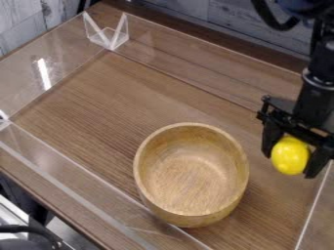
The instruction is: Put the lemon in the brown bowl
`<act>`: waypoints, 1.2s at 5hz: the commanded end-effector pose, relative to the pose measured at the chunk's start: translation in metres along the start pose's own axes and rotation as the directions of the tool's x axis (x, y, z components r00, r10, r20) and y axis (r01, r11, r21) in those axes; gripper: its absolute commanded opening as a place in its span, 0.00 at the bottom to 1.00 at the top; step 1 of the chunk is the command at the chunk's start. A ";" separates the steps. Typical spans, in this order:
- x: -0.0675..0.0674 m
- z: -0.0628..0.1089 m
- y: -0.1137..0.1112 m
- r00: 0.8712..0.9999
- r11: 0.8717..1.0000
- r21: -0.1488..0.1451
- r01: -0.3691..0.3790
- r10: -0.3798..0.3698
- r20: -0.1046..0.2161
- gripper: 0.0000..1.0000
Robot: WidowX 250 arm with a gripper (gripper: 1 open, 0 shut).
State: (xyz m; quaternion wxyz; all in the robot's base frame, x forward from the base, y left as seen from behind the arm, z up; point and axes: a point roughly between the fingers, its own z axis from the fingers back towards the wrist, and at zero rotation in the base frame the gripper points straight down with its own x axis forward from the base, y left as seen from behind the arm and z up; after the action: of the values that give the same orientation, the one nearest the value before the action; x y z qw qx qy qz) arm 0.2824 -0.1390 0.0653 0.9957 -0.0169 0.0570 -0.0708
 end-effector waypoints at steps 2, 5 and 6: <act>-0.037 0.037 0.018 0.998 1.000 -0.010 -0.017 0.017 0.057 0.00; -0.081 0.031 0.065 0.998 0.999 -0.009 -0.039 0.040 0.058 0.00; -0.087 0.026 0.077 0.997 0.999 -0.012 -0.043 0.044 0.067 0.00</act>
State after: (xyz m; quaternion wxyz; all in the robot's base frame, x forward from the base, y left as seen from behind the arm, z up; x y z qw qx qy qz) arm 0.2050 -0.0495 0.0869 0.9975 -0.0211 0.0493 -0.0461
